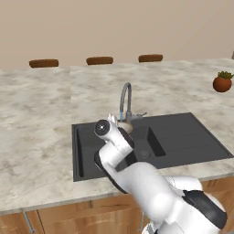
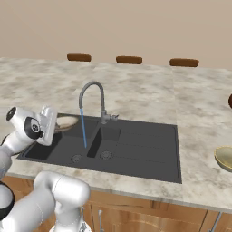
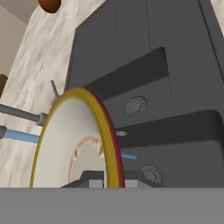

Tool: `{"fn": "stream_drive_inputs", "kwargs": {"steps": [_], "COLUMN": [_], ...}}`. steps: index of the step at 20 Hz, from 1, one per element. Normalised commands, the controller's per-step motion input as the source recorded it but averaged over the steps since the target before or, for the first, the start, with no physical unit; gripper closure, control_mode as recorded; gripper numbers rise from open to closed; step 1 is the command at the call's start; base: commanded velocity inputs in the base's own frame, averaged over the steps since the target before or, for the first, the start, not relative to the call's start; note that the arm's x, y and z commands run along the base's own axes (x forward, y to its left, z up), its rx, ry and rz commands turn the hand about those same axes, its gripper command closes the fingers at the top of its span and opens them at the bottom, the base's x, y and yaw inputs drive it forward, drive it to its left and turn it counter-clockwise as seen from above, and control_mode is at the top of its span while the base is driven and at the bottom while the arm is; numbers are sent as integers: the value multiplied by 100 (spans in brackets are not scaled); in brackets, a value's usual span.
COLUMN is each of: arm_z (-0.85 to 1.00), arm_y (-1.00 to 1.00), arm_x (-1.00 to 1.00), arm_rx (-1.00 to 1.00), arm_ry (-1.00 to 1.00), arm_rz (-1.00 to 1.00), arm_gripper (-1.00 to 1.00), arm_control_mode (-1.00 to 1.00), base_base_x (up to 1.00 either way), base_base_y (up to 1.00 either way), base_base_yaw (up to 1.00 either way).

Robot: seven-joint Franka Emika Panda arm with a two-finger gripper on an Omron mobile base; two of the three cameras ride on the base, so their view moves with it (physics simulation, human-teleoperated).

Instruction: Rinse each bowl for a few seconds and place them down in the sink or on the counter.

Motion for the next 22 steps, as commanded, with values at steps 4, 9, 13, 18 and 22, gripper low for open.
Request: {"fn": "stream_drive_inputs", "kwargs": {"steps": [4,9,13,18,22], "arm_z": [-20,-21,-22,-13,-16], "arm_y": [0,-1,-5,-13,-10], "arm_x": [30,31,34,29,23], "arm_rx": [0,0,0,0,0], "arm_ry": [0,1,2,2,0], "arm_rz": [0,0,0,-1,-1], "arm_gripper": [100,100,100,100,100], "arm_control_mode": [-100,-100,-100,-100,-100], "base_base_x": [0,0,0,0,0], "base_base_y": [0,0,0,0,0], "base_base_yaw": [0,0,0,0,0]}}
